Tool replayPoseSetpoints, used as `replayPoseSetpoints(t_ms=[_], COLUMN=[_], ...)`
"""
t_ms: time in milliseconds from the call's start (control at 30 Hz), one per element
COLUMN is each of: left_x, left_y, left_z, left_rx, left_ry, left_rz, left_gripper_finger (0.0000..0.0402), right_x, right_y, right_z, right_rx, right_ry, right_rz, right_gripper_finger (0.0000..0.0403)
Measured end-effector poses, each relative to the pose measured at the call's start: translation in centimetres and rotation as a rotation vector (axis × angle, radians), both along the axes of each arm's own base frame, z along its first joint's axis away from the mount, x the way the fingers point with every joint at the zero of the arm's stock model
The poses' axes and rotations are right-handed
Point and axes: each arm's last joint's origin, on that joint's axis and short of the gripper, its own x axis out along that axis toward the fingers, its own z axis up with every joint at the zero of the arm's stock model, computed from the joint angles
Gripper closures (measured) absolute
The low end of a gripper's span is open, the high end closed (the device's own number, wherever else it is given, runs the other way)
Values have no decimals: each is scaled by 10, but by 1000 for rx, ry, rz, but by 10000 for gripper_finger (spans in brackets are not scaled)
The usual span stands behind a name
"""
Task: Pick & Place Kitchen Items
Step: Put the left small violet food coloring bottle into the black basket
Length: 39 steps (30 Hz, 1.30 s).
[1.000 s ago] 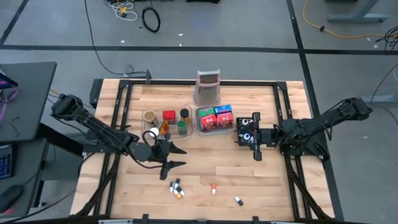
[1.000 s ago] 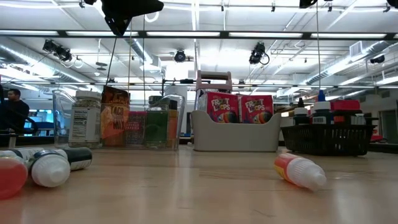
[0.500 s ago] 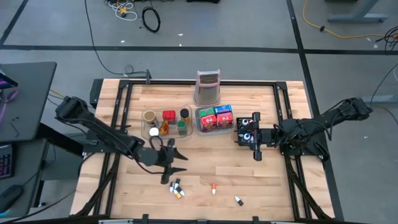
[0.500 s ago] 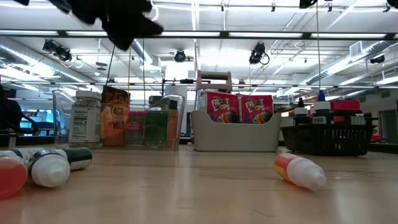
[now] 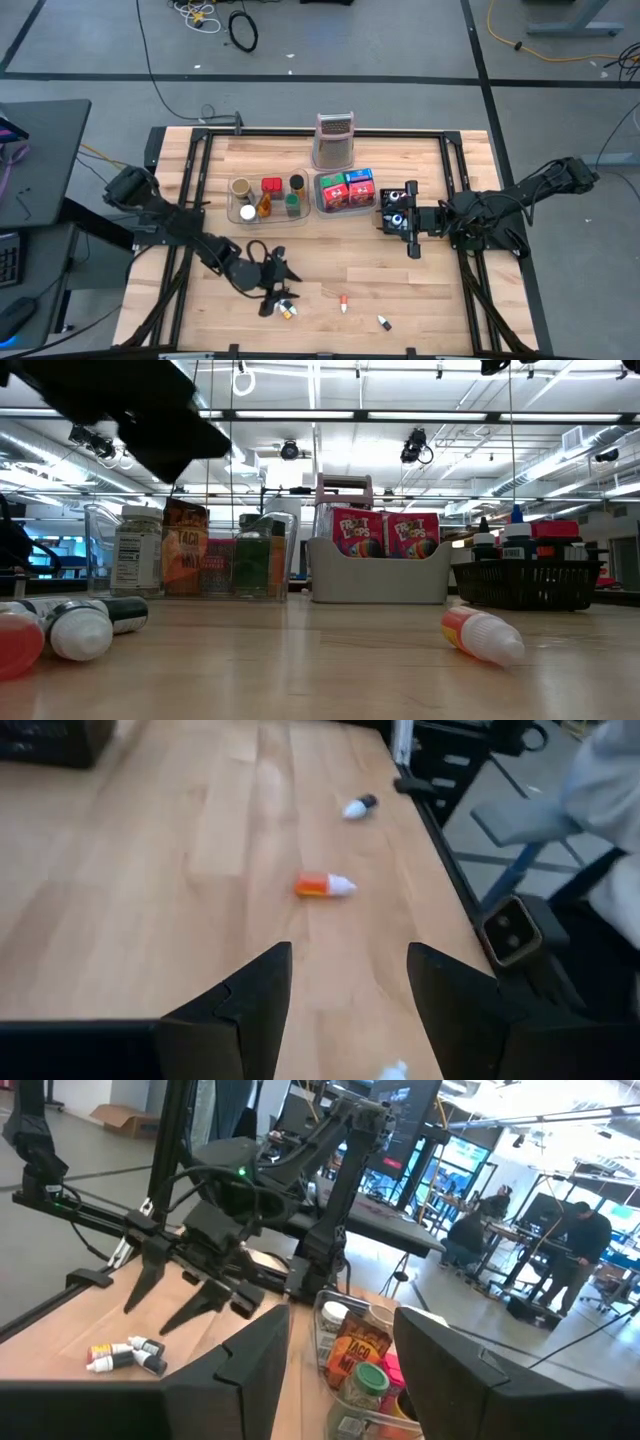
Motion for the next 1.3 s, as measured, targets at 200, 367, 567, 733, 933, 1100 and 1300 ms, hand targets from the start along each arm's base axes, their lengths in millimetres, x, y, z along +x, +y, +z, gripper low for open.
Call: replayPoseSetpoints(t_ms=[200,367,567,733,933,1100,1300], left_x=[-8,-16,-29,-30,-30,-30,-32], left_y=[-9,-9,-6,-5,-5,-4,-7], left_z=[-2,-13,-28,-30,-30,-30,-29], left_rx=[-59,-185,-331,-377,-352,-326,-280], left_ry=[30,191,451,493,475,465,433], left_rz=[29,114,240,276,276,271,263], left_gripper_finger=[191,191,191,191,191,191,191], right_x=[0,0,0,0,0,0,0], right_y=[0,0,0,0,0,0,0], right_z=[0,0,-1,-1,-1,-1,-1], right_rx=[0,-1,-2,-2,-2,-2,-2], right_ry=[1,2,7,6,6,6,6], right_rz=[0,0,0,0,0,0,0], right_gripper_finger=[209,209,209,209,209,209,209])
